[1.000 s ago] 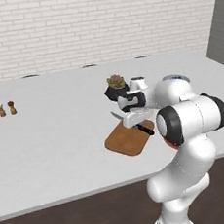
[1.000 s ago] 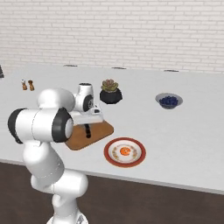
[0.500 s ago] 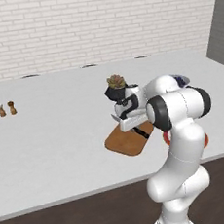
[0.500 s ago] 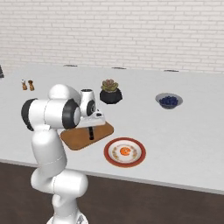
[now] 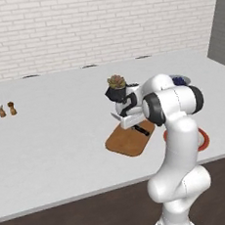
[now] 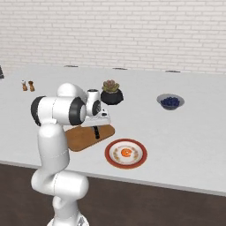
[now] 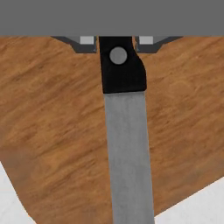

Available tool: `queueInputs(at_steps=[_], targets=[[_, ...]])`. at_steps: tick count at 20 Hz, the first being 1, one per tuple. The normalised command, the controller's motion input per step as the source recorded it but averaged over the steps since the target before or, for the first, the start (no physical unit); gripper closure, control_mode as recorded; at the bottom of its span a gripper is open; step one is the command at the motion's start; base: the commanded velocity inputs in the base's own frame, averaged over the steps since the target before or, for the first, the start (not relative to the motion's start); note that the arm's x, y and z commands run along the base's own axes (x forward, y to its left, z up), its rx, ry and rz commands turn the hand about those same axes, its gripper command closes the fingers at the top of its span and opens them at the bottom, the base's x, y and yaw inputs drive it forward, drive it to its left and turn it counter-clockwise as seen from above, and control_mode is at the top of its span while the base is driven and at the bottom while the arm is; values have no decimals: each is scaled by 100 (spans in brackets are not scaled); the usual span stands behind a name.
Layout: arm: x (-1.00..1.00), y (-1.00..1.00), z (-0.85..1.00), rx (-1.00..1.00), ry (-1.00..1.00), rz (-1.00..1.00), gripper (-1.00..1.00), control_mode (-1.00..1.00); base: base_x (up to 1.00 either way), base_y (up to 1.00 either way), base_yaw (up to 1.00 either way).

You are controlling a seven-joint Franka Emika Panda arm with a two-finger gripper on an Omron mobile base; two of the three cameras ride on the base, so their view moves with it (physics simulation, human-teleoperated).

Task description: Pick up the knife from the drawer and place it on the cutting board. Then place the meat from the plate to the cutting board.

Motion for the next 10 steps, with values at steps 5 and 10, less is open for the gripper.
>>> queueInputs(at_steps=[5, 10], targets=[[10, 0, -28, 0, 0, 0, 100, -100, 0, 0, 0], [0, 0, -41, 0, 0, 0, 100, -100, 0, 0, 0]])
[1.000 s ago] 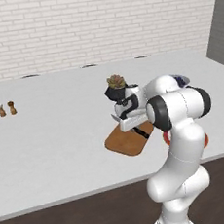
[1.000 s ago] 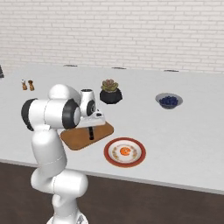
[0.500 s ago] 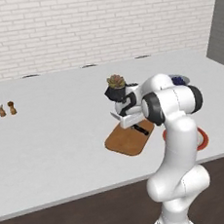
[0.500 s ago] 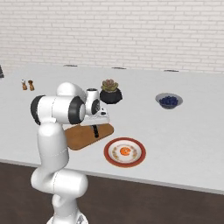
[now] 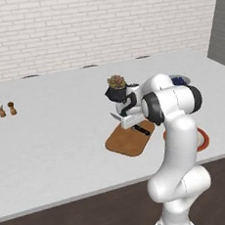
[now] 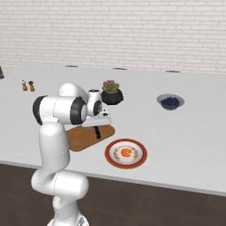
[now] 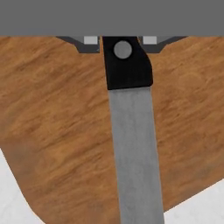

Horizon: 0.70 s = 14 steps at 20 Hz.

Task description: Pick up the knife from the drawer and place it on the cutting board. Then place the meat from the plate to the cutting board.

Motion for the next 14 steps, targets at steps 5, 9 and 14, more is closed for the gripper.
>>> queueInputs(at_steps=[5, 9, 14], targets=[[0, -1, -31, 0, 0, -2, 100, -100, 0, 0, 0], [0, 0, 0, 0, 0, -1, -100, -100, 0, 0, 0], [0, 0, 0, 0, 0, 0, -100, -100, 0, 0, 0]])
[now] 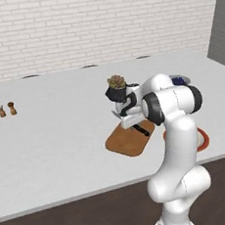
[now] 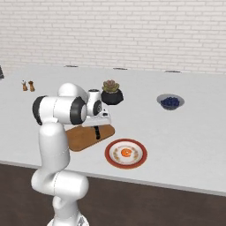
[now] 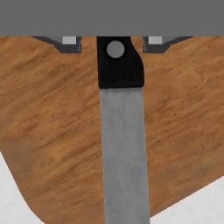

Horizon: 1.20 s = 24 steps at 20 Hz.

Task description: Pick up the knife from the drawer and place it on the cutting board. Then place the meat from the plate to the cutting board.

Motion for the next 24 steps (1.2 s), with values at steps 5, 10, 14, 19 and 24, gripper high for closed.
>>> queueInputs(at_steps=[5, 10, 14, 19, 24], targets=[[-4, -5, 14, 1, 0, 0, -100, -100, 0, 0, 0], [-33, -26, 37, 7, -1, 0, -100, -100, 0, 0, 0], [-61, -46, 41, 10, -1, 0, -100, -100, 0, 0, 0], [-67, -60, 24, 6, 0, 0, -100, -100, 0, 0, 0], [-61, -62, 2, 0, 2, 0, -100, -100, 0, 0, 0]])
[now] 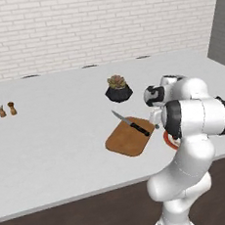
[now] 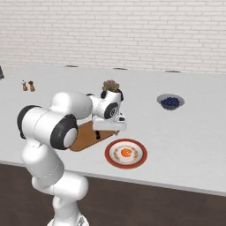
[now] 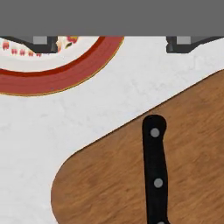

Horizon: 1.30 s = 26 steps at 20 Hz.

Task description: Pick up the knife from the drawer and place it on the cutting board. Then place the meat from the plate to the cutting board.

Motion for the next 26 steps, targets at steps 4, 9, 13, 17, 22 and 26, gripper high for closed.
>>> queueInputs(at_steps=[4, 9, 13, 17, 22, 26], targets=[[-52, -50, 0, 0, 2, 0, -100, -100, 0, 0, 0], [-45, -39, 0, -1, 3, -3, -100, -100, 0, 0, 0], [-33, -39, 0, 0, 11, -7, -100, -100, 0, 0, 0], [-2, -33, -9, 0, 4, -3, -100, -100, 0, 0, 0], [0, -26, -21, 0, 0, -1, -100, -100, 0, 0, 0], [0, -4, -20, 0, 0, 0, -100, -100, 0, 0, 0]])
